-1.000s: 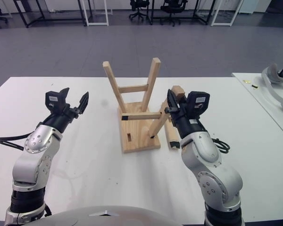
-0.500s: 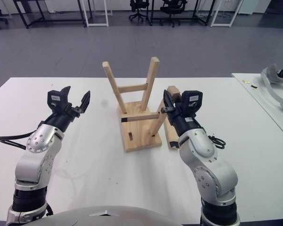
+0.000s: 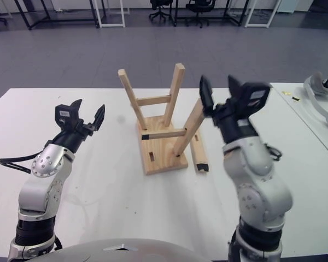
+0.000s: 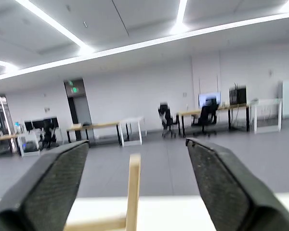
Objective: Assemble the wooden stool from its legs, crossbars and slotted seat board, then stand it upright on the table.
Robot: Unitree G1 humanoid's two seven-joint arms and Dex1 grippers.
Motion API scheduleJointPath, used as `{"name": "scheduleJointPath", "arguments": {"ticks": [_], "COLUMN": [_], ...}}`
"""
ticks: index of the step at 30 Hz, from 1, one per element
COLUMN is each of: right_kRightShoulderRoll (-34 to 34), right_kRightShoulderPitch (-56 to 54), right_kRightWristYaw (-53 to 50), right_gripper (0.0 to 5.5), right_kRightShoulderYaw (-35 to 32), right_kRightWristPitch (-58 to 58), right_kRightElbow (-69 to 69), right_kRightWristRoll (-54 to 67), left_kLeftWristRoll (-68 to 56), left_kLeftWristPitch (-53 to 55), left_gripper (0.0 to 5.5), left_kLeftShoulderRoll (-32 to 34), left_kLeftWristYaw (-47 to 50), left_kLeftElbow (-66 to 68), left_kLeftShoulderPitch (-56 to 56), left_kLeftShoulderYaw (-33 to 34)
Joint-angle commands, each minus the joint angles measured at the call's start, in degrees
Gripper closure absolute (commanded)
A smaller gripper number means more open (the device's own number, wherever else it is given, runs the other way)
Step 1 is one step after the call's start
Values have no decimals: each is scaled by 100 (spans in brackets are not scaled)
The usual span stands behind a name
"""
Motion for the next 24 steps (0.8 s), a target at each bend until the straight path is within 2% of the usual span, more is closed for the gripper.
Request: {"name": "scheduleJointPath", "arguments": {"ticks": [1,5,9,17,20,24], "right_kRightShoulderRoll": [-430,-213,-85,-103,-10,53], "right_kRightShoulderPitch": [-906,-9,1035,1595,1746,1713], "right_kRightWristYaw": [-188,-243,456,865,760,823], "right_gripper": [95,90,90,90,90,153], "right_kRightShoulderYaw": [-631,-454,409,1264,1315,1207], "right_kRightWristPitch": [242,869,1117,1343,1436,1484], "right_kRightElbow": [871,1994,2627,2841,2823,2762], "right_kRightWristRoll": [116,-157,-416,-1140,-1419,-1538], "left_kLeftWristRoll": [160,247,303,437,489,529], "left_kLeftWristPitch": [-170,-336,-437,-472,-473,-477], "left_gripper": [176,176,176,176,176,176], "left_kLeftShoulderRoll": [-42,-36,-27,-2,2,-6], "left_kLeftWristYaw": [20,-46,-101,-162,-189,-202], "left_kLeftElbow": [186,404,546,563,564,559], "left_kLeftShoulderPitch": [-71,-237,-332,-311,-307,-297], "left_kLeftShoulderYaw": [-100,-161,-223,-402,-438,-464]}}
